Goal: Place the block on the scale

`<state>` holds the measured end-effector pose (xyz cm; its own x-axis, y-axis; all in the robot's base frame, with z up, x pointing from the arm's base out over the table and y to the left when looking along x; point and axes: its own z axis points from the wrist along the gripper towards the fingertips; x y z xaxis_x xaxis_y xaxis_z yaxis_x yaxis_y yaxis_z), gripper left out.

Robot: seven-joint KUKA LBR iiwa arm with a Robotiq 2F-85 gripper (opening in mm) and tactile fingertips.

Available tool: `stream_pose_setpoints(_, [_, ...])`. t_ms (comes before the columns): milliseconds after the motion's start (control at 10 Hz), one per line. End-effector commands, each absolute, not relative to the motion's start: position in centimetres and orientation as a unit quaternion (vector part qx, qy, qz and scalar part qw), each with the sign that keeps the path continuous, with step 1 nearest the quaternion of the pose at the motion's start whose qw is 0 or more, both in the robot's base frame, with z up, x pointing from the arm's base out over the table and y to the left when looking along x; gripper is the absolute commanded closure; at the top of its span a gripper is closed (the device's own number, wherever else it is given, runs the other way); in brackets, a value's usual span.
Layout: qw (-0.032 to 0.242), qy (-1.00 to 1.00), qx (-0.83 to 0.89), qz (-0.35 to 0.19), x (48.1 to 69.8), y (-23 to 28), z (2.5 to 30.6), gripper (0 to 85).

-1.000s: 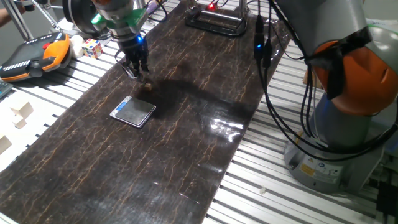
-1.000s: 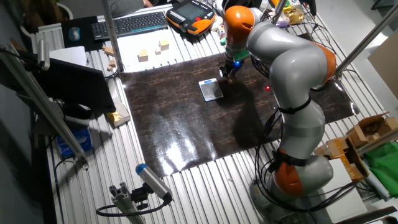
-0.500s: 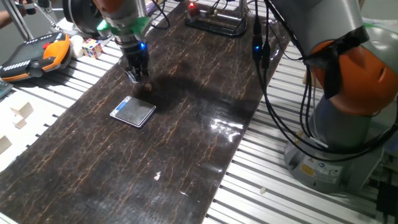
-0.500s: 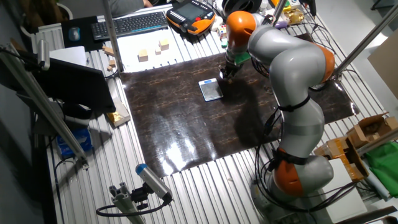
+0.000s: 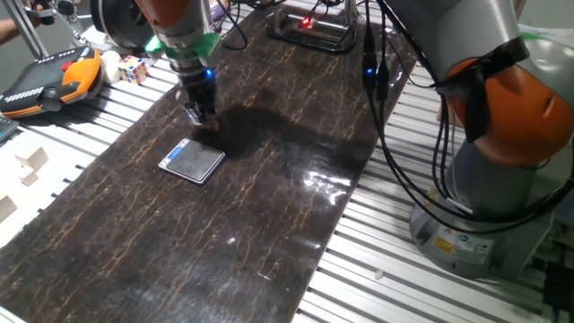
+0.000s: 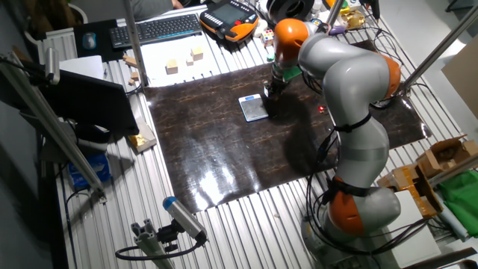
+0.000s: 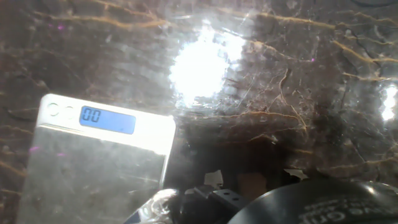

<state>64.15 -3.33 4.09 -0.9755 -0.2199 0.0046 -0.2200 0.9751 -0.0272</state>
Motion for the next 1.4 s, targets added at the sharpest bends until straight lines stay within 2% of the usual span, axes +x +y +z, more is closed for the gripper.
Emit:
stream_pose_setpoints(0, [-0.001, -0.994, 0.112, 0.011, 64.2, -3.4, 3.8, 33.0])
stream_pose_setpoints(700, [-0.003, -0.993, 0.117, 0.011, 63.6, -3.5, 3.3, 42.7])
stream_pose_setpoints(800, [-0.005, -0.992, 0.122, 0.015, 63.5, -3.7, 3.1, 46.7])
stream_pose_setpoints(900, [-0.005, -0.992, 0.128, 0.016, 63.4, -3.7, 3.2, 55.3])
stream_pose_setpoints(1100, [0.001, -0.991, 0.133, 0.018, 63.2, -3.4, 3.8, 78.3])
stream_pose_setpoints(1200, [0.0, -0.991, 0.131, 0.019, 63.0, -3.2, 4.1, 83.0])
stream_pose_setpoints(1300, [-0.003, -0.992, 0.123, 0.018, 62.7, -2.7, 4.4, 83.0])
